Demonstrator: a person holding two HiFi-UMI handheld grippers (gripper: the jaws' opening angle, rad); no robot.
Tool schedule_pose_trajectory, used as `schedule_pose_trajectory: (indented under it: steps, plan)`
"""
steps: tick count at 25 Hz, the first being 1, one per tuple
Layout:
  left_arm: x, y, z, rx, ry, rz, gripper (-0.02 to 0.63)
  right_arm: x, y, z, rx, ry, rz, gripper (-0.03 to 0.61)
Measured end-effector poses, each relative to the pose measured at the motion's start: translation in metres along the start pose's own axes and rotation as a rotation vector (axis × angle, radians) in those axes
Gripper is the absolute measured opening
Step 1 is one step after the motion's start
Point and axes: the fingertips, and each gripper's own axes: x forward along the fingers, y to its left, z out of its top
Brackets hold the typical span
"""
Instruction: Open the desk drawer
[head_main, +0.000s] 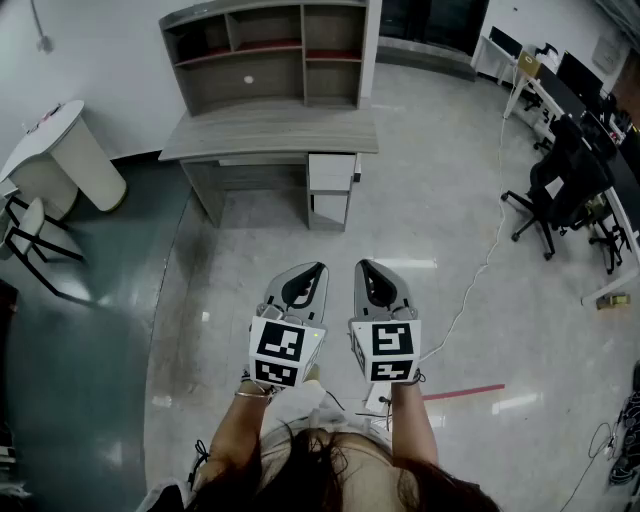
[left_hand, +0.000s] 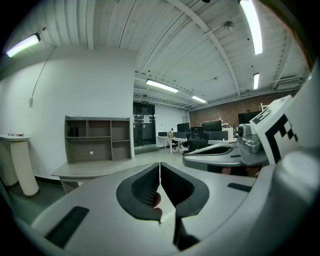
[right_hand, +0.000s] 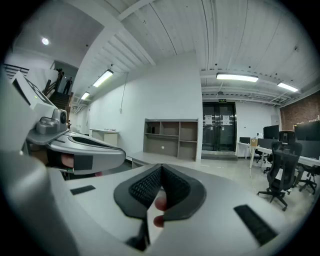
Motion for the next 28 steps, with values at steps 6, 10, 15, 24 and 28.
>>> schedule_pose_trajectory:
  steps: [6,10,15,24,28]
  plan:
    - [0.011,0.014,-0.008,-0.004,0.013,-0.018,0.015,0.02,0.003,0.0,0.005,0.006,0.0,0.021]
    - [0.02,0.028,-0.01,-0.014,0.018,-0.023,0.015,0.037,0.0,0.002,0.0,0.012,-0.01,0.021]
    - [0.034,0.051,-0.009,-0.021,0.017,-0.029,0.015,0.062,-0.001,0.006,-0.007,0.022,-0.025,0.021]
    - [0.062,0.085,-0.014,-0.042,0.029,-0.052,0.015,0.11,-0.002,0.018,0.005,0.022,-0.039,0.021]
    - [0.068,0.1,-0.019,-0.047,0.037,-0.055,0.015,0.126,-0.002,0.018,0.004,0.023,-0.05,0.021]
